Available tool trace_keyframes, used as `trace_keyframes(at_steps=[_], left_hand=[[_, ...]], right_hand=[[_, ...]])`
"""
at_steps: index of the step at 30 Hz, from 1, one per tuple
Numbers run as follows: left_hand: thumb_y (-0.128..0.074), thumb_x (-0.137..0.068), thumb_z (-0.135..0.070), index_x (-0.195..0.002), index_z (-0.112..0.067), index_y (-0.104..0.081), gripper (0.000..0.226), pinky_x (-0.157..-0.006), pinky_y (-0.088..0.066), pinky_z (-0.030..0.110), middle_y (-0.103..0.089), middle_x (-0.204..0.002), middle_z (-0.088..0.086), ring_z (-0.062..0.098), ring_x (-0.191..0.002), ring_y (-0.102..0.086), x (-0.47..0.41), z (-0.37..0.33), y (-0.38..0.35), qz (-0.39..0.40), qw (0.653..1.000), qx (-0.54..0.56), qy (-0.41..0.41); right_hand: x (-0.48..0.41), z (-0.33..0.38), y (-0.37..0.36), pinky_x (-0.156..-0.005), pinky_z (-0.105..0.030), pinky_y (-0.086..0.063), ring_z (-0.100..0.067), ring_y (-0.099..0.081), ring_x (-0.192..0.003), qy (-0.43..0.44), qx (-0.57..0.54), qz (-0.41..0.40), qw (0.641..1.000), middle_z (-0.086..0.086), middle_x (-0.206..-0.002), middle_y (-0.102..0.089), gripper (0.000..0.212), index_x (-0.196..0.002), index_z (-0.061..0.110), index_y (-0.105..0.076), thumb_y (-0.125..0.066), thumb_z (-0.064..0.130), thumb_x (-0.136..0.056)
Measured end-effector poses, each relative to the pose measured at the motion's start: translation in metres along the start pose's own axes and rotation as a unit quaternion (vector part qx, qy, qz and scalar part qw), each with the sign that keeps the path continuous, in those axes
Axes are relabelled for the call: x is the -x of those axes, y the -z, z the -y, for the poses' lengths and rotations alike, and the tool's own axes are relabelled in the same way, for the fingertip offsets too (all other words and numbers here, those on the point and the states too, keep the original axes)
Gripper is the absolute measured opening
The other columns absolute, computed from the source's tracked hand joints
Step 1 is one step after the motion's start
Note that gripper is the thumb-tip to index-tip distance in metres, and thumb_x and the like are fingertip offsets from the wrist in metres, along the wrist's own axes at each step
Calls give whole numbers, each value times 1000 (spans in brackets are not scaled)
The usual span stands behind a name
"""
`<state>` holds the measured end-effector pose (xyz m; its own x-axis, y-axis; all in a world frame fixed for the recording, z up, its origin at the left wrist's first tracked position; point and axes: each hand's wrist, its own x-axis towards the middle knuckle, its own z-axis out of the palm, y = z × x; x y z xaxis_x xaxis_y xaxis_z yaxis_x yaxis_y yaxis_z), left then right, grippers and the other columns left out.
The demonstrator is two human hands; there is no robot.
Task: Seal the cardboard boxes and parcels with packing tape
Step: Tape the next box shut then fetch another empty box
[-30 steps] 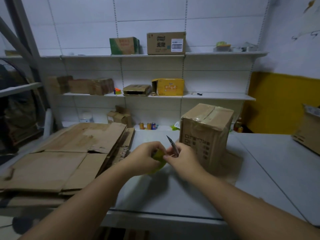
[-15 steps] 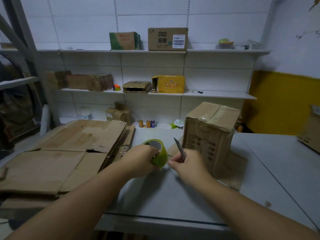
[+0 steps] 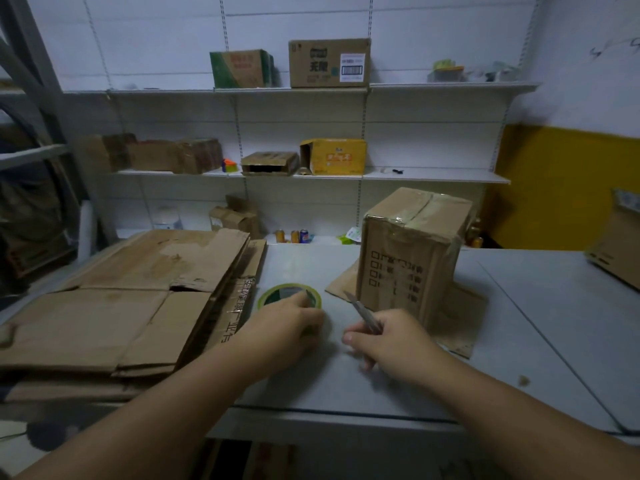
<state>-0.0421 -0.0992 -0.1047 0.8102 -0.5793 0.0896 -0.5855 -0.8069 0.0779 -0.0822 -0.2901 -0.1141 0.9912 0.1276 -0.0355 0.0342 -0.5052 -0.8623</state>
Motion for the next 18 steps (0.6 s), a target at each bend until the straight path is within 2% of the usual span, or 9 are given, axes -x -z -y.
trace_keyframes(at_steps=[2,4,7,9,12,14,16,18], left_hand=[[-55,-92,-32,-109,-25,-59,19,-93,-46,38,-44,-120,-4,17,-108,-48,3,5,-4,-21,999,24,-11],[-59,-90,-31,-107,-28,-61,18,-99,-44,37,-41,-127,-6,15,-115,-44,4,10,-8,-38,998,40,-28],[-59,-89,-35,-118,-33,-59,29,-111,-34,39,-32,-144,-5,17,-133,-33,6,15,-13,-59,996,18,-63],[-59,-90,-35,-126,-34,-54,36,-115,-27,41,-27,-153,-1,21,-139,-28,9,15,-17,-70,994,-28,-81],[-69,-84,-27,-118,-29,-63,34,-105,-38,42,-47,-142,3,25,-128,-48,12,12,-19,-116,981,-84,-130],[-74,-79,-27,-105,-26,-70,26,-98,-48,41,-60,-129,2,22,-117,-58,10,10,-15,-135,973,-84,-164],[-67,-82,-30,-93,-25,-73,13,-98,-48,35,-63,-123,-1,18,-115,-59,8,9,-8,-131,969,-55,-203],[-55,-86,-35,-90,-25,-72,20,-98,-44,28,-61,-125,-4,13,-116,-57,7,6,-4,-102,971,-31,-215]], right_hand=[[6,-4,8,-62,-24,-54,-6,-66,-61,5,-6,-12,1000,-1,-73,-68,8,-97,24,-66,-64,27,-90],[14,-8,19,-67,-30,-58,-10,-67,-67,10,25,-16,1000,-2,-78,-68,12,-99,24,-64,-61,32,-91],[21,-18,31,-68,-32,-52,-13,-60,-75,9,205,-42,978,2,-84,-61,26,-97,29,-51,-49,54,-91],[22,-26,30,-65,-28,-45,-10,-55,-73,25,311,-68,948,5,-82,-56,27,-93,29,-44,-39,55,-95],[21,-32,23,-62,-22,-37,-7,-48,-74,74,376,-103,918,10,-90,-46,15,-93,28,-43,-39,41,-100],[17,-35,20,-69,-22,-39,-8,-46,-82,95,377,-112,914,10,-95,-44,10,-100,27,-50,-42,34,-99],[13,-38,17,-78,-24,-44,-8,-45,-91,110,372,-115,915,11,-98,-47,15,-105,29,-57,-44,32,-97],[9,-39,13,-83,-24,-43,-7,-45,-96,126,366,-107,916,12,-102,-51,22,-111,32,-63,-45,34,-98]])
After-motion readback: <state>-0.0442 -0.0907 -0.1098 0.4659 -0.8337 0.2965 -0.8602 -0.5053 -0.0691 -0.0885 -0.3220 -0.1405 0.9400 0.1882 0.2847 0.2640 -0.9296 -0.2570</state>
